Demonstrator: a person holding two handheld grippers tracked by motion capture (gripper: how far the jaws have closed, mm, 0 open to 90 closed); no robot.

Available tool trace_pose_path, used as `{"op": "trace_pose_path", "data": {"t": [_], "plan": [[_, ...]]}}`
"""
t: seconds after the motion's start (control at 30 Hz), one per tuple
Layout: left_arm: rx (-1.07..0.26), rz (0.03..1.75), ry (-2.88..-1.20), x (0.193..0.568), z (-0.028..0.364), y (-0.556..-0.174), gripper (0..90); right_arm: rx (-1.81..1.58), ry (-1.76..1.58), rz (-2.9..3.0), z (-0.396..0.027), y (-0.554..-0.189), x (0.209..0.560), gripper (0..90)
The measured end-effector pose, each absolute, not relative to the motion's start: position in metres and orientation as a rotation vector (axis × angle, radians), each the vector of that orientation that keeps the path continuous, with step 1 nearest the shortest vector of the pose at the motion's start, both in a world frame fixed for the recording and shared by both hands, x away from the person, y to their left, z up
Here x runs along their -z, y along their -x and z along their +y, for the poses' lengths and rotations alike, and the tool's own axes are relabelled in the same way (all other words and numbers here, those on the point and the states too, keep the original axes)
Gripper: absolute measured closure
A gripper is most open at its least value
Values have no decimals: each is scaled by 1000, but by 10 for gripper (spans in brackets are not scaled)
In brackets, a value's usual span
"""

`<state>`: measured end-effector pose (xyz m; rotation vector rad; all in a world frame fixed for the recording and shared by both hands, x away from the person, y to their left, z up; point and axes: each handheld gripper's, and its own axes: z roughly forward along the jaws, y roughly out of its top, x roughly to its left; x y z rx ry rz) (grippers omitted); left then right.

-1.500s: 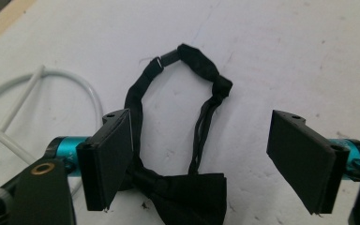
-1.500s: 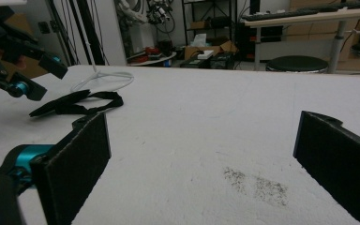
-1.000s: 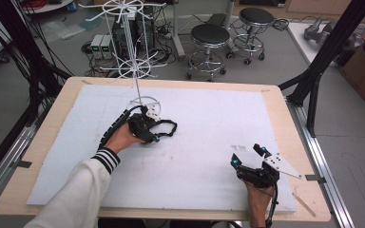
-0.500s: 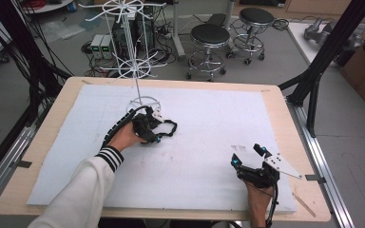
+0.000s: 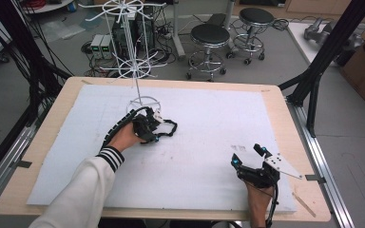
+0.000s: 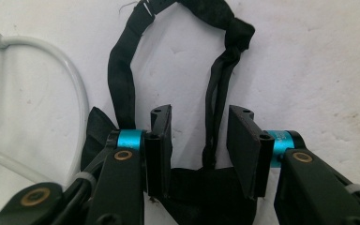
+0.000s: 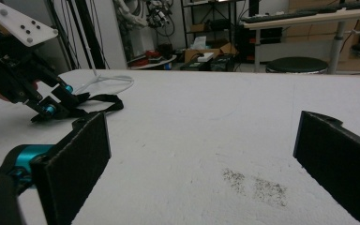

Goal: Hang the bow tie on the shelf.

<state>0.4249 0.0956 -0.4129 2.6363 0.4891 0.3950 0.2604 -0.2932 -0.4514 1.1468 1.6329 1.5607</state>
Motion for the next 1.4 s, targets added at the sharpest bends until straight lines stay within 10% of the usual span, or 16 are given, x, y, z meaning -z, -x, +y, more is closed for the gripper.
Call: {"op": "trace_pose_path", "data": {"t": [0.73, 1.4], "plan": [[-399, 480, -2659, 414, 90, -422, 857, -1568, -1154, 1625, -294, -260, 452, 31], [-421, 487, -2463, 389, 93, -411, 868, -1569, -1155, 1620, -294, -260, 452, 31]]}}
